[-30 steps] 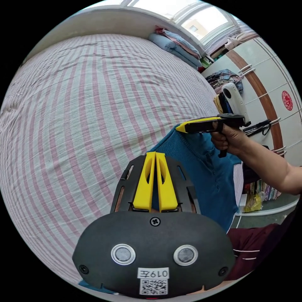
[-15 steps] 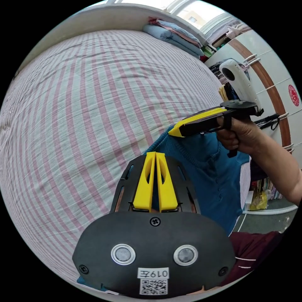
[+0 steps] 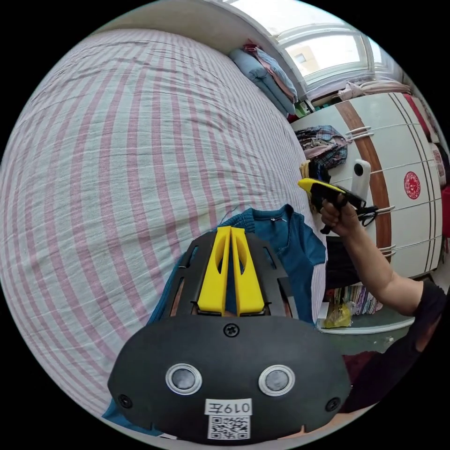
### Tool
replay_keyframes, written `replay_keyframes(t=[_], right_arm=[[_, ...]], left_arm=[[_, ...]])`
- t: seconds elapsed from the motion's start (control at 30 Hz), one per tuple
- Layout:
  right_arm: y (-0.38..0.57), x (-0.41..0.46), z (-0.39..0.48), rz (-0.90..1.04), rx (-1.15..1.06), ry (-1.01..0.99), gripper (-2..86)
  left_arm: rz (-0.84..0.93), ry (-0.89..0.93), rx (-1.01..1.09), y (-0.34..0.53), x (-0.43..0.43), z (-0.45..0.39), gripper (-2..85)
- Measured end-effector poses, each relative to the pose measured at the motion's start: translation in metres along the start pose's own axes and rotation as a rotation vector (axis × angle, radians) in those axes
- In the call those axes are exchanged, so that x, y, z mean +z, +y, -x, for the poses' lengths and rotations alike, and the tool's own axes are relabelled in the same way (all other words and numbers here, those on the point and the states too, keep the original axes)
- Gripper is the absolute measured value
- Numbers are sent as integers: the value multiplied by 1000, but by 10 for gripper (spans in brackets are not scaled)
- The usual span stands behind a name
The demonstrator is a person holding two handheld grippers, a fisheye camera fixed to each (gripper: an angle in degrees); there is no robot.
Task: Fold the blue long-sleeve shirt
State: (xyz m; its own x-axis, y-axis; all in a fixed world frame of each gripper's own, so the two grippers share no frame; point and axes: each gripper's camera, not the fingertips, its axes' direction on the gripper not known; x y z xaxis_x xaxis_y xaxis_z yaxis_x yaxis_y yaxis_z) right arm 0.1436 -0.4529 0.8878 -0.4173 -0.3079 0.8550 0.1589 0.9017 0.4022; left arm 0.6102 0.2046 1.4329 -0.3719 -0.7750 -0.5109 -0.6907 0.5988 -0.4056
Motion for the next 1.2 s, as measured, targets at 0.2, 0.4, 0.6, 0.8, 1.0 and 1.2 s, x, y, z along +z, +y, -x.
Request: replay_keyframes(t=[0.2, 0.4, 0.6, 0.8, 1.0, 1.2], right_arm=[[61, -12, 58, -96, -100, 266, -9], [104, -5, 71, 0, -2, 436, -8], [123, -20, 37, 35, 31, 383, 0], [109, -4, 37, 147, -30, 287, -9], [102, 13, 36, 242, -65, 313, -10], [101, 12, 40, 306, -81, 338, -9]], left_arm=[[-72, -49, 162, -2, 13, -45, 7], [59, -208, 280, 8, 58, -84, 8], [-89, -175, 175, 18, 45, -70, 8], [36, -255, 173, 5, 75, -66, 6], [95, -312, 187, -1, 97, -70, 5], [115, -293, 173, 6, 101, -68, 6]])
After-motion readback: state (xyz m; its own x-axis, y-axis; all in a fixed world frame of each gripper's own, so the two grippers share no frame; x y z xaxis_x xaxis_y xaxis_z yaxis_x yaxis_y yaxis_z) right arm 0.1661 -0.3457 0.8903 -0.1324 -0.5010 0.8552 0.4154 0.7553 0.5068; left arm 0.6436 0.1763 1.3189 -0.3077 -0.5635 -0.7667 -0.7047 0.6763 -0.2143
